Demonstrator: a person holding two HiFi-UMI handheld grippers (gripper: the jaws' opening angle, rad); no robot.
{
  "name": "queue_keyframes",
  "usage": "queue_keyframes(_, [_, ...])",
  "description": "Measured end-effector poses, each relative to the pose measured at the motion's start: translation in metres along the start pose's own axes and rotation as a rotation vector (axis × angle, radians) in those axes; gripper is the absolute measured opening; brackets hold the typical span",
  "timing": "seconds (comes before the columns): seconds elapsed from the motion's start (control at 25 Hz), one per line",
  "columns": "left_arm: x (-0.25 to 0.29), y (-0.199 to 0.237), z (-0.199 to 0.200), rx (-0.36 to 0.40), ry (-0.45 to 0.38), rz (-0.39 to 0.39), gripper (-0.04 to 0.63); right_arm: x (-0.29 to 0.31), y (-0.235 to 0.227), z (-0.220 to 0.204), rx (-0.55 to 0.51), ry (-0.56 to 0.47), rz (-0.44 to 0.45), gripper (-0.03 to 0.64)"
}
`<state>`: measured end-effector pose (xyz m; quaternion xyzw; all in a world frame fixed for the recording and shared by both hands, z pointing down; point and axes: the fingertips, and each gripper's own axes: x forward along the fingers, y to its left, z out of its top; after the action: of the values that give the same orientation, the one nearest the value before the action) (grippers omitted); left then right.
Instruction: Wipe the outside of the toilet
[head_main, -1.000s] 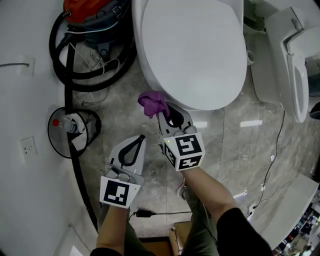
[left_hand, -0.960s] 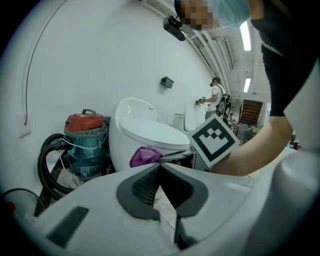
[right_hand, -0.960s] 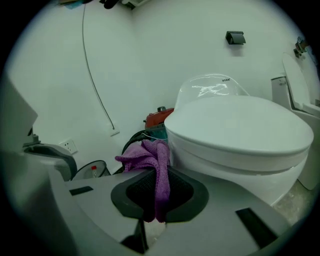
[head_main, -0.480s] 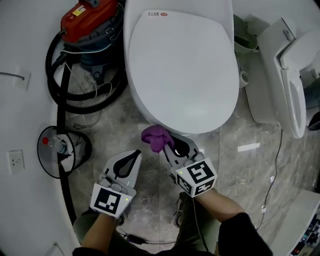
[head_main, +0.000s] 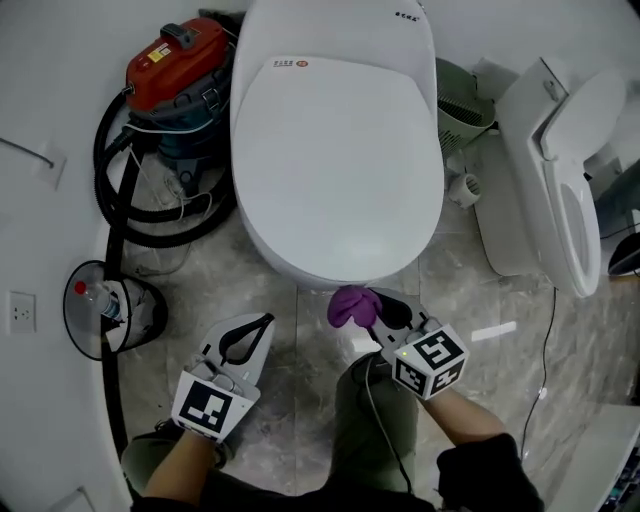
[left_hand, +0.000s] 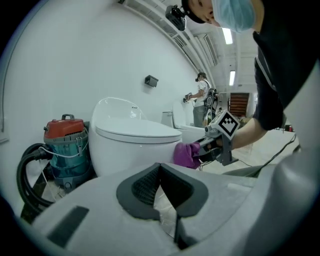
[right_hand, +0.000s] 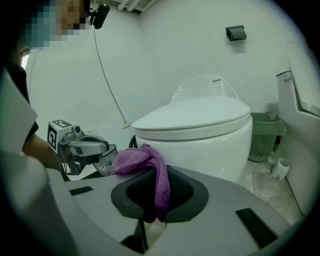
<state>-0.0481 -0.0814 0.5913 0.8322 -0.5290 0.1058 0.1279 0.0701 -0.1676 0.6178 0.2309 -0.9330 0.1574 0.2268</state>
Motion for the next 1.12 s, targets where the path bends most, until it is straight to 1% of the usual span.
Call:
queue_keyframes(0.12, [-0.002,-0.011,0.000,-0.005,0.014,0.007,0.003,-0.017,-0.030,-0.006,-0.015,0.024,-0.049,0.041])
queue_keyframes(0.32, [0.012,-0.013,0.014,0.012,-0.010,0.039,0.003,-0.035,-0.088,-0.015,-0.001,0.031,-0.156,0.041])
queue_keyframes(0.44, [0.029,-0.013,0.023,0.036,-0.039,0.038,0.003,-0.038,-0.124,-0.019,0.028,-0.001,-0.233,0.041])
queue_keyframes(0.56, [0.042,-0.017,0.021,0.053,-0.050,0.032,0.003,-0.034,-0.152,-0.022,0.060,-0.049,-0.301,0.041])
queue_keyframes(0.72, [0.049,-0.023,0.014,0.065,-0.038,0.025,0.003,-0.033,-0.181,-0.025,0.091,-0.090,-0.394,0.041])
queue_keyframes(0.8, [0.051,-0.024,0.012,0.101,-0.019,0.003,0.003,-0.035,-0.192,-0.024,0.103,-0.112,-0.428,0.041])
queue_keyframes(0.96, [0.047,-0.023,0.006,0.178,0.023,-0.049,0.003,-0.039,-0.196,-0.023,0.071,-0.142,-0.455,0.041])
queue_keyframes(1.12, [0.049,-0.013,-0.002,0.203,0.004,-0.099,0.003,-0.047,-0.188,-0.031,0.042,-0.184,-0.481,0.040])
